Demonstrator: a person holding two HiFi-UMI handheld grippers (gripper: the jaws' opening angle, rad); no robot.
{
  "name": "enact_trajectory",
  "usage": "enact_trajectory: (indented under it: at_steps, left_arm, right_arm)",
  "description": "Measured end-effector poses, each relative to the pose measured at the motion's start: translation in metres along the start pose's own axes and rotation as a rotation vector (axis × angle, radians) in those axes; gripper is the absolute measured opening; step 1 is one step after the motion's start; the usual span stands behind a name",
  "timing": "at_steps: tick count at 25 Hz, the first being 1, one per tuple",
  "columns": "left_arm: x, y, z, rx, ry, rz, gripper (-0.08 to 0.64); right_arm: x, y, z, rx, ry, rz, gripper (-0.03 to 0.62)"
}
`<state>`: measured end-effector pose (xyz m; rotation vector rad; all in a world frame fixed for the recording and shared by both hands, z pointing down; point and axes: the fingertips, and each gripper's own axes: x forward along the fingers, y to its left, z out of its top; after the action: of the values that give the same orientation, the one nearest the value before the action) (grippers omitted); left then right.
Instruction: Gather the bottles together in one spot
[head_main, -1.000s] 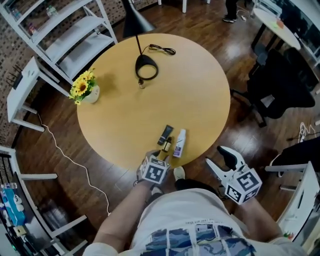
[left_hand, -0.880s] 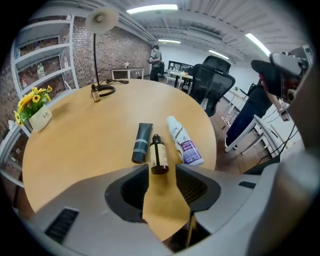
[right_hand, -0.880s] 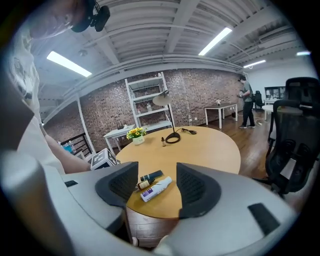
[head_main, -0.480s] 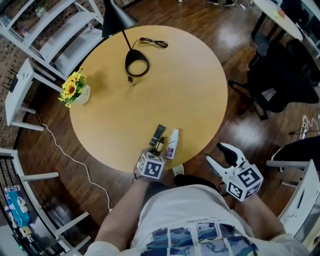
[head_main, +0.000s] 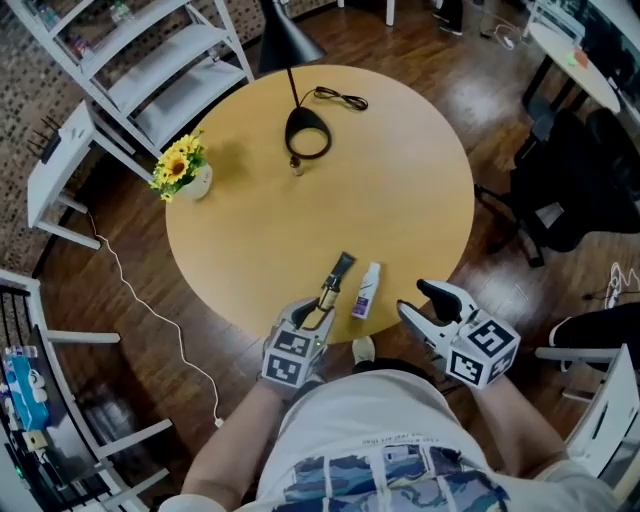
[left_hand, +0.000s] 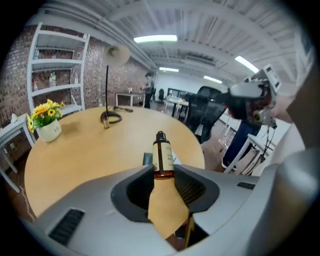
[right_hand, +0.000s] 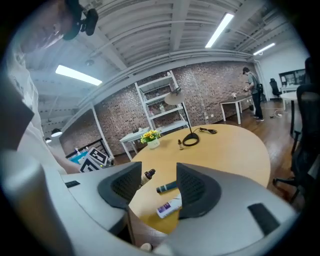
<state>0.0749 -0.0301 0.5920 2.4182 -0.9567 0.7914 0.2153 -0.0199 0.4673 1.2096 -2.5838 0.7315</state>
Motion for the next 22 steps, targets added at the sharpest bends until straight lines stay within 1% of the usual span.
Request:
enact_trajectory:
  at_steps: [3, 5, 8, 10, 12, 13, 15, 18, 22]
  left_arm:
    - [-0.053, -0.021, 0.036, 0.024, -0.181, -0.075, 0.133]
    - [-0.090, -0.034, 0.049, 0.052, -0.264, -0.122, 0.133]
    - [-0.140, -0.042, 0.054, 0.096, -0.344, -0.157, 0.133]
    - [-0.165, -0.043, 0.048, 0.127, -0.377, -0.168, 0.133]
    - [-0.184, -0.044, 0.037, 0.146, -0.399, -0.185, 0.133]
    - [-0.193, -0.045, 0.031, 0.146, -0.409, -0.199, 0.133]
    - [-0.207, -0.046, 0.018, 0.142, -0.419, -0.224, 0.133]
    - [-0.223, -0.045, 0.000, 0.136, -0.423, -0.252, 0.133]
    - [-0.238, -0.039, -0.018, 0.061, -0.423, -0.280, 0.135]
  right_arm:
    - [0.020, 0.041, 0.019, 0.054, -0.031, 0.121, 0.212]
    - [0.032, 0.078, 0.027, 0.079, -0.032, 0.210, 0.213]
    - [0.049, 0.135, 0.035, 0.097, -0.017, 0.322, 0.204]
    - [0.058, 0.169, 0.033, 0.130, -0.008, 0.386, 0.192]
    - [0.062, 0.197, 0.026, 0.172, -0.001, 0.433, 0.165]
    - [0.063, 0.209, 0.022, 0.190, 0.003, 0.447, 0.163]
    - [0.064, 0.229, 0.013, 0.209, 0.008, 0.454, 0.114]
    - [0.063, 0.250, 0.001, 0.204, 0.017, 0.434, 0.109]
    - [0.066, 0.265, -0.006, 0.166, 0.012, 0.388, 0.107]
